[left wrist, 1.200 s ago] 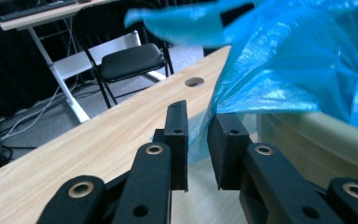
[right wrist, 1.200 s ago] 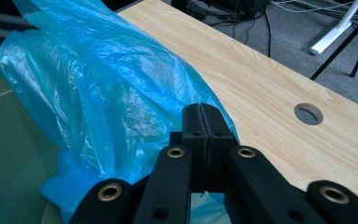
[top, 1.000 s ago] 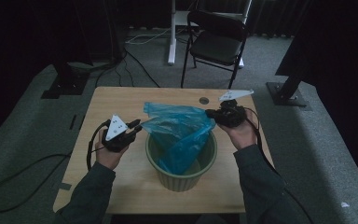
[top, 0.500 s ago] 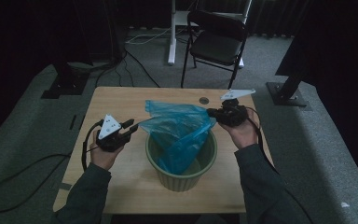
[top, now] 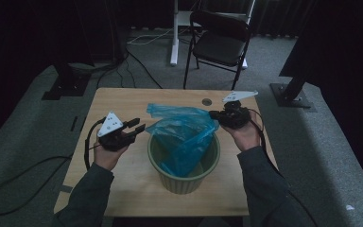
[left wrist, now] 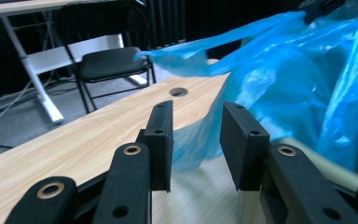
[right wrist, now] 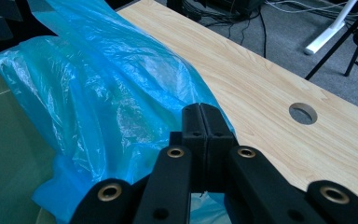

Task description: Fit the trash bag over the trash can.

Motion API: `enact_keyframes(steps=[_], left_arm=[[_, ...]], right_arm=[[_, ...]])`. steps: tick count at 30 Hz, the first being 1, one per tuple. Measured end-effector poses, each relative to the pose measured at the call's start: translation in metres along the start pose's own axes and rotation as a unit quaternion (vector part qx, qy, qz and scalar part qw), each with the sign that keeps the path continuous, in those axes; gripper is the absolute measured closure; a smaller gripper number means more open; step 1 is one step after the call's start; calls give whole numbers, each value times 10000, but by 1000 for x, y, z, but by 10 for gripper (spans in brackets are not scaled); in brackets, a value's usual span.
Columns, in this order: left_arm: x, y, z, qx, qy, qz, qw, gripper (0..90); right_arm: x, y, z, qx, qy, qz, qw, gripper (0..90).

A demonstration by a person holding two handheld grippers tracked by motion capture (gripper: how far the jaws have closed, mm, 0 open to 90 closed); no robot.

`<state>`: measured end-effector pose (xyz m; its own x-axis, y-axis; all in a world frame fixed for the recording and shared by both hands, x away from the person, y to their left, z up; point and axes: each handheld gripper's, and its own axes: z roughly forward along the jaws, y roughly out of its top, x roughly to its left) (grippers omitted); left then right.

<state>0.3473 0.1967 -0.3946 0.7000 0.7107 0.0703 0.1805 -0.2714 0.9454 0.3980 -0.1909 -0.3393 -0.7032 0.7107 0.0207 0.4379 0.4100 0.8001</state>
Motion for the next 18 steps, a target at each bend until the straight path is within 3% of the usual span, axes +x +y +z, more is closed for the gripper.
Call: enact_keyframes(steps=[12,18], left_arm=[[-7,16,18,108,-526,-101,9985,615],[-7,22,22,175,-798,-168,9965,612]], right_arm=[[-1,-2,0,17,19,8,10000,896],[-1,-1,0,20,23,-5,10000,896]])
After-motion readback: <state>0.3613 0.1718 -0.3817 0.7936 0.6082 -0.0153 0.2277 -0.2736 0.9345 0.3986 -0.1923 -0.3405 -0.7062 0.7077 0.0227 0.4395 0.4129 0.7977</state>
